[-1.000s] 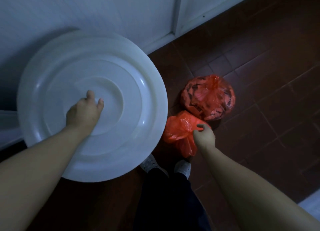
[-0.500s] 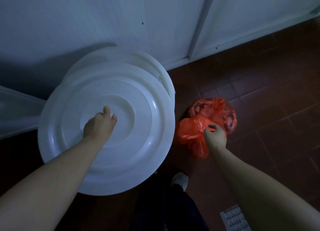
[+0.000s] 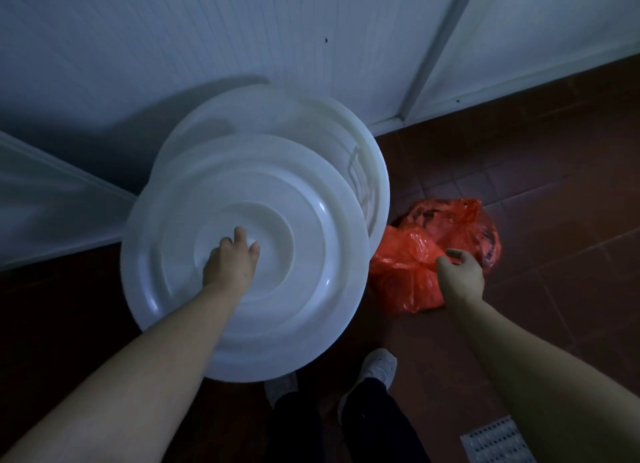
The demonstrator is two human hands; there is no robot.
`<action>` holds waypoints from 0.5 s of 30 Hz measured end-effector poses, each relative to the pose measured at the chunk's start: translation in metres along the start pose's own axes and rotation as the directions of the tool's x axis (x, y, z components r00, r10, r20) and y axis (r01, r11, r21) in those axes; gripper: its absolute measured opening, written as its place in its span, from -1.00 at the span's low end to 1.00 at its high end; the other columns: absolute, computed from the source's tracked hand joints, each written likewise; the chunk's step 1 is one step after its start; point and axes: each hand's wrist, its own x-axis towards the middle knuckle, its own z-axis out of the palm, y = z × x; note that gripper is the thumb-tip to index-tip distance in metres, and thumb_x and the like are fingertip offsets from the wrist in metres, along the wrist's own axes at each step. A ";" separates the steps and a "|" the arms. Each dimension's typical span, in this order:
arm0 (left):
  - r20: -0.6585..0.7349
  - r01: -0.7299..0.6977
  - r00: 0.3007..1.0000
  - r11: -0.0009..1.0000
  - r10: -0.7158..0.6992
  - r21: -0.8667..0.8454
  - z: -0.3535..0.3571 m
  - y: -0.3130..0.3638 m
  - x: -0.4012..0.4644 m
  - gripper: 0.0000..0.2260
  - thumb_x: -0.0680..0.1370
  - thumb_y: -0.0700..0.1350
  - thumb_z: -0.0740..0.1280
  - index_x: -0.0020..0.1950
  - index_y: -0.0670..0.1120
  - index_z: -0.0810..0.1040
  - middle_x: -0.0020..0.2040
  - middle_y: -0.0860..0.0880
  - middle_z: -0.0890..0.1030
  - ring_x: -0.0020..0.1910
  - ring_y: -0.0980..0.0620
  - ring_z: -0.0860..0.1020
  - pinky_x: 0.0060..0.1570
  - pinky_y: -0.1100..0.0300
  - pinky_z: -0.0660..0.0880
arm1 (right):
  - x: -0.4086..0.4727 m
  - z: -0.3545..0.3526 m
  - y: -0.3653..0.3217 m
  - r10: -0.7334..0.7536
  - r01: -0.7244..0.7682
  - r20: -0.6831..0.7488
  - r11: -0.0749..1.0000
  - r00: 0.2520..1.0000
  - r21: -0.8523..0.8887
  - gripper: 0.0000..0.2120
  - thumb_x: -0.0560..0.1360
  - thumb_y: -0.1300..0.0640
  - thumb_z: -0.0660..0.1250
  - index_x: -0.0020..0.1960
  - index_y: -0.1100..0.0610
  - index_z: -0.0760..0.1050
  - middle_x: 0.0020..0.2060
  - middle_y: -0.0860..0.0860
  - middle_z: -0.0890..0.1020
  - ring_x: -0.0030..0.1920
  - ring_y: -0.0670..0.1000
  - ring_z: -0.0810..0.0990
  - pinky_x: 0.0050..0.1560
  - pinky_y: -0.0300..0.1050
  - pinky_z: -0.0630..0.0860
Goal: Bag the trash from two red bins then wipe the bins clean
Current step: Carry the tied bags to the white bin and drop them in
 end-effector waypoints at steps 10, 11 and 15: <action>0.050 -0.254 0.966 0.967 0.254 -0.009 -0.004 -0.013 -0.009 -0.54 0.53 -0.36 0.17 0.40 -0.07 0.42 0.27 -0.19 0.33 0.15 -0.25 0.32 0.12 -0.08 0.44 | -0.048 0.007 0.010 0.097 -0.084 -0.107 0.989 0.990 0.122 -0.71 0.51 0.10 0.28 0.20 0.04 0.58 0.06 0.03 0.64 0.07 0.08 0.57 0.13 -0.02 0.51; 0.068 -0.259 0.964 0.966 0.258 0.002 -0.006 -0.010 -0.007 -0.56 0.53 -0.36 0.16 0.39 -0.09 0.43 0.26 -0.19 0.33 0.15 -0.25 0.33 0.12 -0.09 0.44 | -0.052 0.008 0.013 0.105 -0.091 -0.111 0.987 0.988 0.130 -0.71 0.50 0.09 0.28 0.19 0.03 0.58 0.04 0.03 0.64 0.07 0.09 0.58 0.14 0.01 0.53; 0.102 -0.252 0.965 0.964 0.243 0.087 -0.014 -0.008 -0.003 -0.68 0.54 -0.34 0.17 0.28 -0.14 0.44 0.22 -0.20 0.32 0.13 -0.28 0.35 0.09 -0.11 0.48 | -0.064 0.006 0.021 0.119 -0.097 -0.130 0.981 0.984 0.166 -0.73 0.47 0.07 0.28 0.15 0.01 0.58 -0.02 0.00 0.63 -0.03 0.04 0.57 -0.01 -0.05 0.48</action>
